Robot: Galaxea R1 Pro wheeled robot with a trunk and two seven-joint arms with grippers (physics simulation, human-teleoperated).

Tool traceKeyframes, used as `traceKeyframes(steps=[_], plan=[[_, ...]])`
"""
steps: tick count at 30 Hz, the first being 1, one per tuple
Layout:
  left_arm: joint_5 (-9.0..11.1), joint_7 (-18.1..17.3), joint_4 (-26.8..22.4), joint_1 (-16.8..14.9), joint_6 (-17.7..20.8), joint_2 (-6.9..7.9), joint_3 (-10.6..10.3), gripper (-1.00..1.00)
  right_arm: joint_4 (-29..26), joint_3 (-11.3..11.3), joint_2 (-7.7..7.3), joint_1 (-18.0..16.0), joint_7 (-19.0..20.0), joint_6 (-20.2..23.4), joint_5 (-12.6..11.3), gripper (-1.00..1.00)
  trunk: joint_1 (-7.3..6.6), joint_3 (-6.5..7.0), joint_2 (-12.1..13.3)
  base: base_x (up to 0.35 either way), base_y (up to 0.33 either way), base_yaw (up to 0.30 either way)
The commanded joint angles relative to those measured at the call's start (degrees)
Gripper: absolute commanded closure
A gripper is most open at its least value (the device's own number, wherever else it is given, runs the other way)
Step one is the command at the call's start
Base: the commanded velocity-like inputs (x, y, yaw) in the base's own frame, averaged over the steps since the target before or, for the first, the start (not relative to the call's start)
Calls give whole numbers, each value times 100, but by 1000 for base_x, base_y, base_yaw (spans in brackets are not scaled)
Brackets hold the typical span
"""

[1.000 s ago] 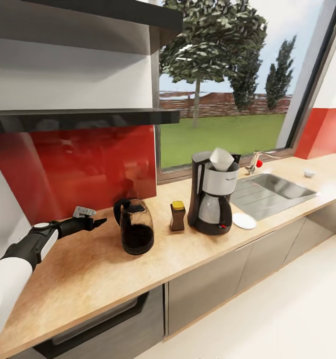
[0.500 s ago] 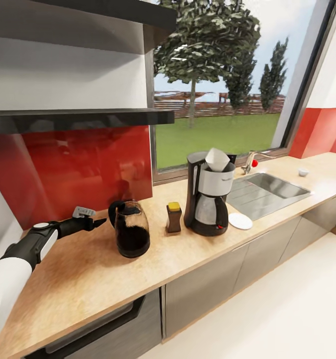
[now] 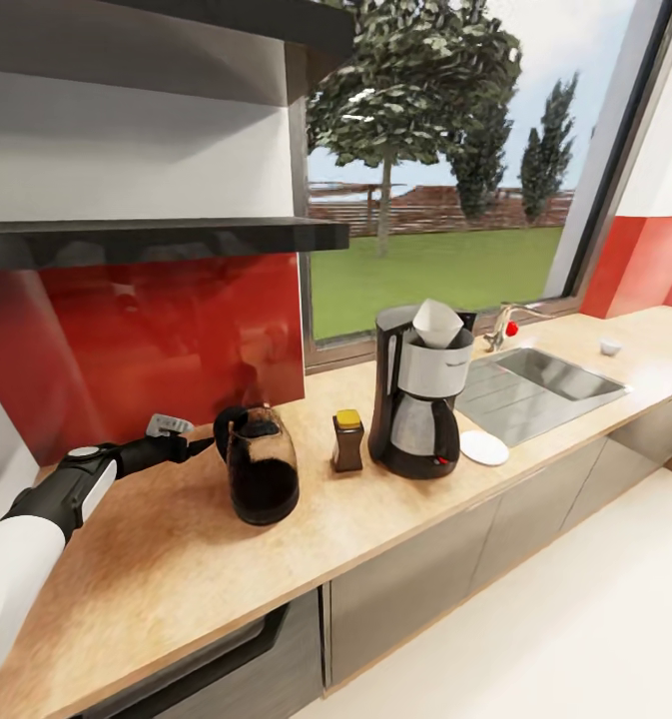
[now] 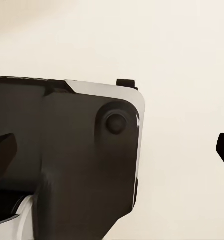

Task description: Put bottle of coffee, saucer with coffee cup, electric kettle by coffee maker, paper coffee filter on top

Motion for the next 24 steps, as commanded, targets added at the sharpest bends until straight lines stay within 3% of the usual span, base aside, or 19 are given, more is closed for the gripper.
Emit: traceKeyframes(steps=[1,11,24], plan=[[53,-3,-5,-5,44,7,-31,-100,1,-49,-2,-4,19,-14,39,-100,4,-13,-13,68,0,0],[52,-13,38,11,26,-24,-32,-100,1,-43,-14,-4,-454,-14,58,-100,4,-13,-13,12,0,0],[39,-25,29,13,29,-38,-31,-100,1,-40,-2,-4,-462,-11,58,-100,4,-13,-13,43,0,0]])
